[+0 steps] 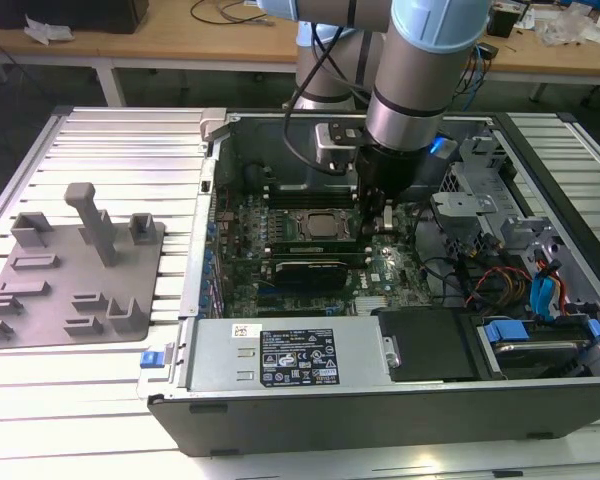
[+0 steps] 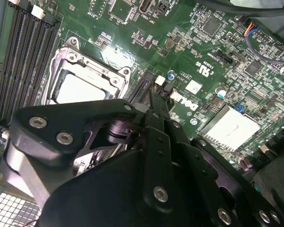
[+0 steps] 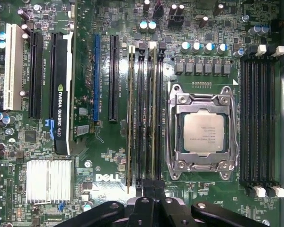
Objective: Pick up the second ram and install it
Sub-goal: 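Press down the second ram until it locks into place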
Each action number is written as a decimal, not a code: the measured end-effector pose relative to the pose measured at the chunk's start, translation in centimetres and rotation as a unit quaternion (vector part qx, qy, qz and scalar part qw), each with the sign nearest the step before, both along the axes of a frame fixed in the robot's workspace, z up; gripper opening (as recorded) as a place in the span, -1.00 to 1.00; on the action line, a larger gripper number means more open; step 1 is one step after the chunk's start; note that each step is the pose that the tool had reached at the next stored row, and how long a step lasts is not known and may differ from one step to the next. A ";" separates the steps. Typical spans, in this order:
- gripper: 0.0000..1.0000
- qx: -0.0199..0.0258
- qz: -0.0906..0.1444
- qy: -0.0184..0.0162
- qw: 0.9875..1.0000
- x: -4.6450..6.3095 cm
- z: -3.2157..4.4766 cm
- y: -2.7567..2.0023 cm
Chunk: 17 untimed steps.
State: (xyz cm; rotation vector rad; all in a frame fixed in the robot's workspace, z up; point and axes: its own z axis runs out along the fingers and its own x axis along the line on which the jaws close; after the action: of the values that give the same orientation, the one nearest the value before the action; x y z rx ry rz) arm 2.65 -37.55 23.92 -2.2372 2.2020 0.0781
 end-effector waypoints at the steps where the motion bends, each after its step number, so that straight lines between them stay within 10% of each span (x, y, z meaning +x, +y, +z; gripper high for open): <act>1: -0.84 0.000 0.000 0.000 1.000 0.0 -0.12 0.08; 13: -0.84 0.000 0.000 0.000 1.000 0.0 -0.97 0.20; 17: -0.84 0.000 0.000 0.000 1.000 0.0 0.91 0.19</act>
State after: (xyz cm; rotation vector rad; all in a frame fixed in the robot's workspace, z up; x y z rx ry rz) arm 2.65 -37.36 24.84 -2.2376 2.2024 0.0773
